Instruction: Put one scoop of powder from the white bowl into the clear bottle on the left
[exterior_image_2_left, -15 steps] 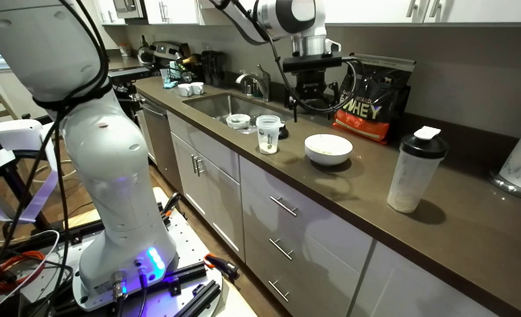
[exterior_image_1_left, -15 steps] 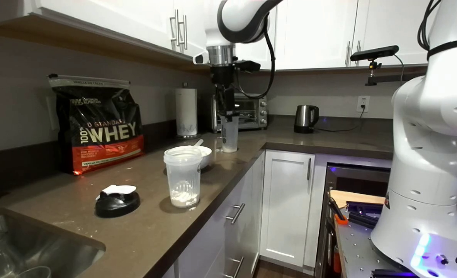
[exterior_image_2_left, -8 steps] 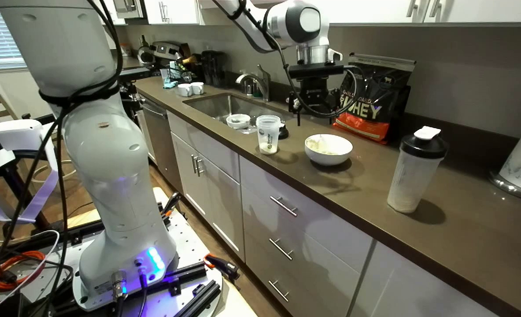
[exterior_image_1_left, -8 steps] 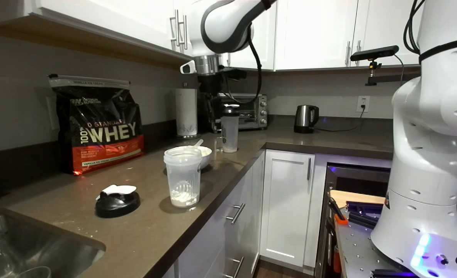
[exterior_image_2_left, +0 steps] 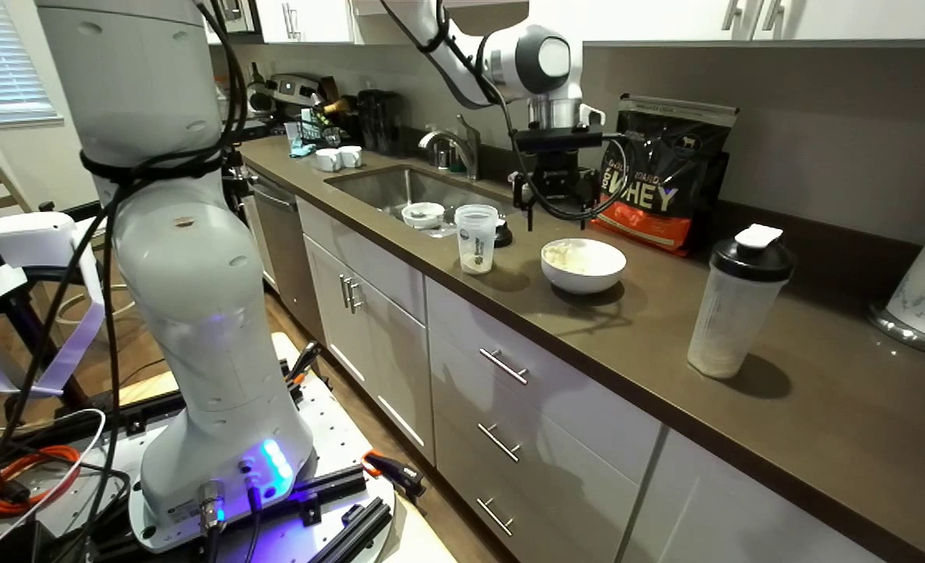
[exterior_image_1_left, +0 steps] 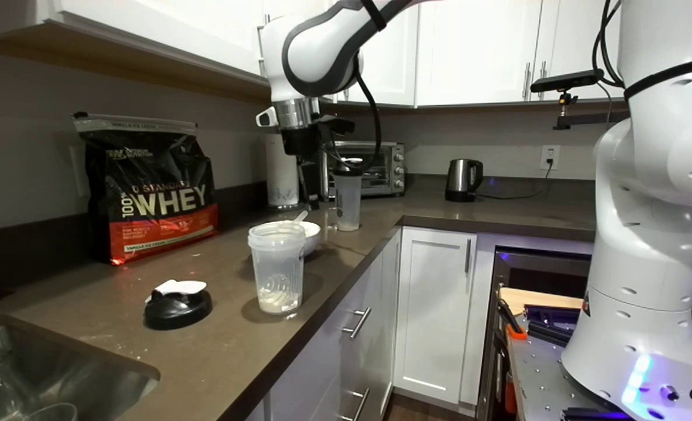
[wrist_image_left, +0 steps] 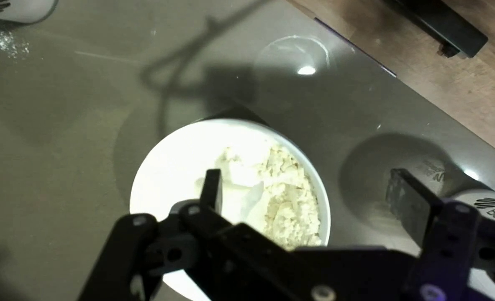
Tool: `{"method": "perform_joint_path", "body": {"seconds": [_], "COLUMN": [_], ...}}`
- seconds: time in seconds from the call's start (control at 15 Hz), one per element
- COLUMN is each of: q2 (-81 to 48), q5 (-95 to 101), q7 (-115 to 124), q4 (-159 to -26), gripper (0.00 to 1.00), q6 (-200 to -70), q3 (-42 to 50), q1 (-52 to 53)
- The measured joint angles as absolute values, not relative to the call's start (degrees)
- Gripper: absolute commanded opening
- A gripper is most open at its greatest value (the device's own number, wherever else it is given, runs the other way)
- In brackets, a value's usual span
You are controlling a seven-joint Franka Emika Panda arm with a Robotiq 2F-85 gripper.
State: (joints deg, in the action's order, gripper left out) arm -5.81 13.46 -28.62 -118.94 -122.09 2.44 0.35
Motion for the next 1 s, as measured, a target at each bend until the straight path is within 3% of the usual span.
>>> {"method": "perform_joint_path", "body": {"seconds": [0.07, 0.13, 0.27, 0.6, 0.8, 0.87, 0.93, 1.0], "q2": [-6.68, -7.55, -9.20, -12.61, -14.26, -14.77, -15.24, -15.63], "q5": [13.46, 13.48, 13.59, 14.45, 14.45, 14.45, 14.45, 14.45], "q7": [-28.34, -28.05, -27.61, -27.31, -27.31, -27.31, -27.31, -27.31], "q4": [-118.38, -117.75, -116.56, -113.53, -111.98, -111.53, -111.14, -110.81], "gripper": [0.76, 0.80, 0.76, 0.80, 0.68, 0.59, 0.69, 0.87], "q6": [-122.09, -122.08, -122.08, -122.00, -121.71, -121.55, -121.34, -121.07], "q3": [2.29, 2.18, 2.06, 2.06, 2.09, 2.13, 2.19, 2.24], "q1": [0.35, 0.35, 0.35, 0.22, 0.06, 0.04, 0.03, 0.02]}}
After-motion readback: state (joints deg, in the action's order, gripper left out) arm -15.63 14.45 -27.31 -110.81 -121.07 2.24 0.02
